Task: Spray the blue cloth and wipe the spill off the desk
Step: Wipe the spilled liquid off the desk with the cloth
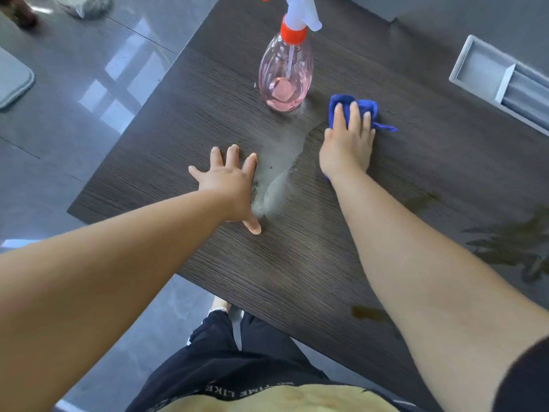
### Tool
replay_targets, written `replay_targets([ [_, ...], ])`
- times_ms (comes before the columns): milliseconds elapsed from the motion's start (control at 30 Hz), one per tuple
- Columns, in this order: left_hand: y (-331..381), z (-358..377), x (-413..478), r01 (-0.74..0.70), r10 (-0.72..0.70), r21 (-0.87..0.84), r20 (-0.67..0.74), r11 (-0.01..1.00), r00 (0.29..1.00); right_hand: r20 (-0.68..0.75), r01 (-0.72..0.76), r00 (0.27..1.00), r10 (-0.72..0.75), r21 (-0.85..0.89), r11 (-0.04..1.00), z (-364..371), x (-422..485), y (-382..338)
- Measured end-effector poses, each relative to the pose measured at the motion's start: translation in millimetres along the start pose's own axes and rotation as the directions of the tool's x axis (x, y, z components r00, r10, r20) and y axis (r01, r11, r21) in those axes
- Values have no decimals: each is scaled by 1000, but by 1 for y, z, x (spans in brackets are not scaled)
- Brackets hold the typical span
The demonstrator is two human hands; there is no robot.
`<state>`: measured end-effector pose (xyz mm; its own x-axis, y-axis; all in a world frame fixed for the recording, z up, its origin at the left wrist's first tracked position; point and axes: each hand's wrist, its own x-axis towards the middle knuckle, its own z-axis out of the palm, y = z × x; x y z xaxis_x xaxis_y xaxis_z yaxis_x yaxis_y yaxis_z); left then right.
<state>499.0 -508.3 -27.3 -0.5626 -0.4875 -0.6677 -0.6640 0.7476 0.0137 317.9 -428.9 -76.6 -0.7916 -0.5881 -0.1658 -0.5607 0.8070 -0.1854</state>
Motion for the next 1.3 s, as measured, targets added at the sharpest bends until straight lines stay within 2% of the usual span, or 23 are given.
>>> replay_targets([
  [67, -1, 1, 1, -1, 2, 4, -1, 1000, 1000, 9, 144, 990, -144, 6, 990, 8, -22, -6],
  [133, -2, 1, 1, -4, 4, 2, 0, 1000, 1000, 16, 317, 948, -317, 6, 948, 13, -60, 6],
  [233, -2, 1, 1, -7, 7, -2, -2, 1000, 1000, 58, 409, 911, -409, 22, 912, 12, -83, 38],
  [300, -2, 1, 1, -7, 7, -6, -2, 1000, 1000, 24, 330, 944, -330, 8, 944, 8, -60, 47],
  [367, -1, 1, 1, -7, 7, -12, 2, 1000, 1000, -22, 113, 993, -113, -6, 994, 1, -20, 43],
  [433, 0, 1, 1, -4, 4, -13, 3, 1000, 1000, -7, -78, 997, 78, 35, 996, -7, 16, 31],
  [467, 0, 1, 1, -2, 2, -12, 3, 1000, 1000, 3, -127, 992, 127, 49, 991, -8, 28, 22],
  [533, 0, 2, 2, 4, -4, -16, 6, 1000, 1000, 5, -105, 994, 105, 39, 994, -6, 34, 6],
  [600, 0, 1, 1, 5, -5, -18, 7, 1000, 1000, -7, 48, 999, -48, 0, 999, 1, 16, -3],
  [700, -1, 0, 2, 4, -4, -17, 6, 1000, 1000, 2, 280, 960, -280, -18, 960, 8, -37, 10],
  [767, -1, 1, 2, 3, -3, -21, 6, 1000, 1000, 42, 345, 938, -345, -1, 938, 5, -53, 28],
  [833, -2, 2, 2, -1, 1, -19, 4, 1000, 1000, 48, 281, 959, -280, -27, 959, -1, -33, 35],
  [933, -2, 2, 2, -4, 4, -31, 3, 1000, 1000, 42, 19, 999, -18, -21, 1000, -8, 13, 19],
  [1000, -1, 2, 2, -4, 3, -26, -1, 1000, 1000, 39, -11, 999, 12, -19, 1000, -4, 19, -1],
  [1033, -1, 2, 2, -3, 3, -24, -1, 1000, 1000, 34, 48, 998, -47, -25, 999, 2, 9, -10],
  [1100, -1, 2, 3, -2, 2, -26, -4, 1000, 1000, 31, 267, 963, -266, -6, 964, 16, -31, -22],
  [1200, -1, 2, 3, -1, 1, -16, -3, 1000, 1000, 74, 546, 836, -544, -8, 838, 21, -89, 1],
  [1267, -1, 2, 2, -10, 10, -11, -5, 1000, 1000, 88, 608, 793, -603, -51, 793, 14, -89, 27],
  [1300, -2, 2, 2, -13, 13, -13, -8, 1000, 1000, 74, 578, 816, -574, -46, 815, 11, -81, 32],
])
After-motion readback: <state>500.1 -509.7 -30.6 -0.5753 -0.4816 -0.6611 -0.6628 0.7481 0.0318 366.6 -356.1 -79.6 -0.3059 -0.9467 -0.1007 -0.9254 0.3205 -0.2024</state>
